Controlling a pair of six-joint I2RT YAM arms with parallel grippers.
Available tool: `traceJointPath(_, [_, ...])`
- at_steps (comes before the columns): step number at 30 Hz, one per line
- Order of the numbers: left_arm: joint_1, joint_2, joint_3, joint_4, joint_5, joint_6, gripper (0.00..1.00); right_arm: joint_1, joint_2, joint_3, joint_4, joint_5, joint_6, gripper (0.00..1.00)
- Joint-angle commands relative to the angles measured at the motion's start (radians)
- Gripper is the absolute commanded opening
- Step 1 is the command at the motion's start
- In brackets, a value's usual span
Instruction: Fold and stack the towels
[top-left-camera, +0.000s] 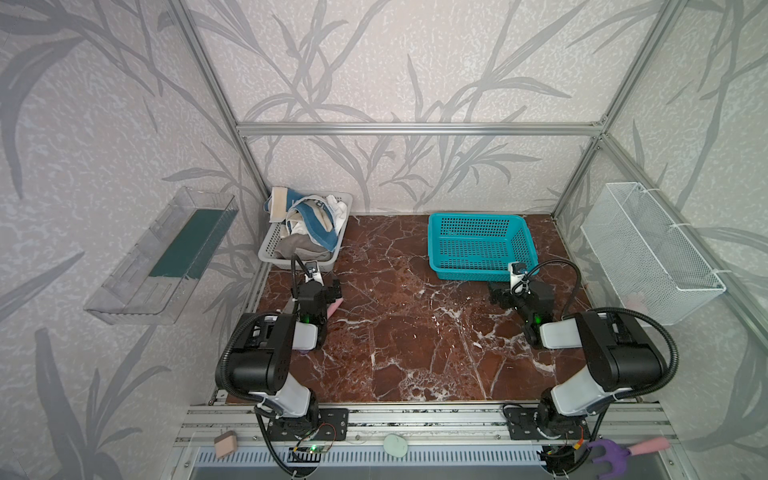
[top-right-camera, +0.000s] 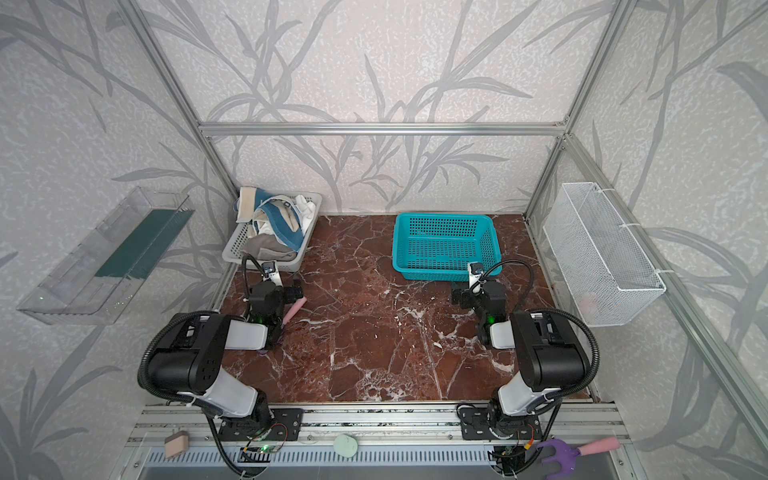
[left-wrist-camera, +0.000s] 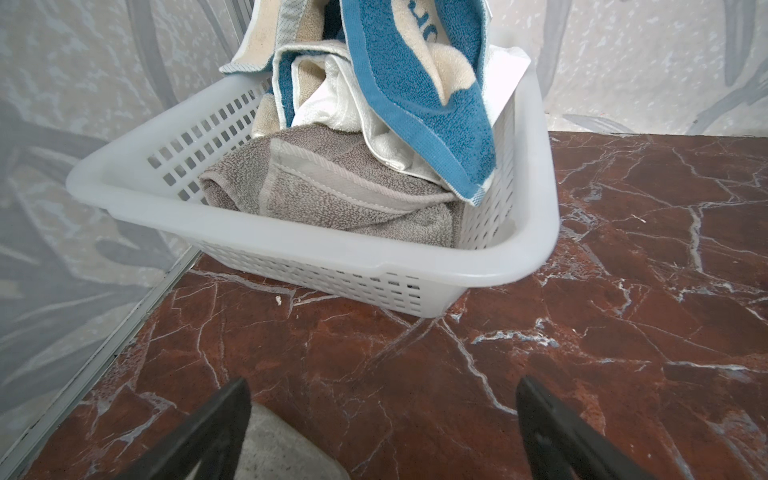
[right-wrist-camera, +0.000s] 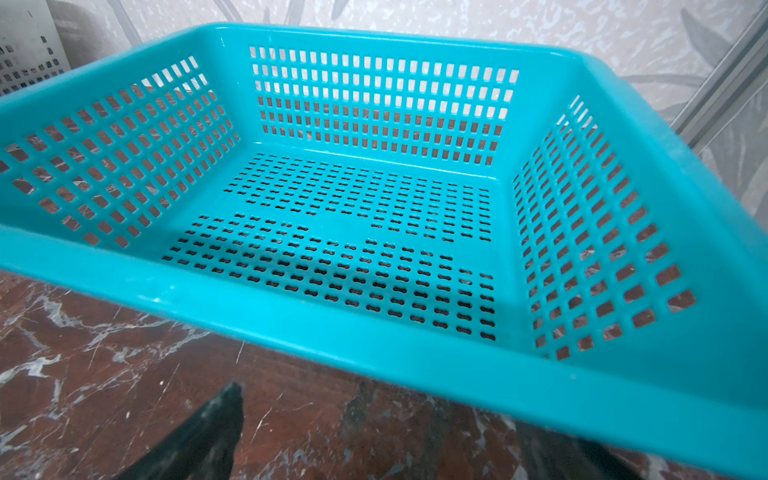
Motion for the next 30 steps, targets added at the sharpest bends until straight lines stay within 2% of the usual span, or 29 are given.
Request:
traceJointPath(1, [0.017,-0.012,0.014,-0.020,0.024,-0.007,0.99,0.004,-0.016,0.019,0.010,-0.004,-0.013,0.99])
traceJointPath(7, [0.016,-0.012,0.010,-0.010,0.018,-0.006,0.99,0.004,-0.016,0.019,0.010,-0.004,-0.012,0.99])
traceJointPath(10, [0.005,-0.066,-0.020,0.011,-0.046,-0.013,0.99,0.002,-0.016,0.020,0.006,-0.001,-0.009,0.99])
traceJointPath(15, [0.004,-0.281,0.078,-0.333,-0.097,-0.047,0.99,0.002,-0.066,-0.012,0.035,0.032,0.003,0.99])
traceJointPath(17, [0.004,-0.329,0.149,-0.456,-0.115,-0.108,0.99,0.002,-0.180,0.008,-0.094,0.049,0.006,0.99])
traceJointPath(19, [0.004,-0.363,0.247,-0.620,-0.111,-0.155,0.99,0.003,-0.309,0.071,-0.338,0.070,0.033,0.99])
traceJointPath(23, [0.011,-0.305,0.490,-0.893,-0.076,-0.198,0.99,0.004,-0.460,0.252,-0.732,0.117,0.144,0.99])
traceJointPath(24, [0.013,-0.261,0.563,-0.945,-0.015,-0.185,0.99,0.004,-0.463,0.308,-0.802,0.085,0.163,1.00])
traceJointPath(27, [0.014,-0.090,0.817,-1.156,0.219,-0.119,0.99,0.031,-0.410,0.440,-0.954,-0.029,0.190,0.86])
traceJointPath(28, [0.014,-0.020,0.908,-1.232,0.250,-0.128,0.99,0.059,-0.386,0.485,-0.999,-0.030,0.197,0.83])
traceJointPath(30, [0.014,0.089,1.037,-1.300,0.214,-0.185,0.99,0.133,-0.337,0.560,-1.056,-0.008,0.195,0.82])
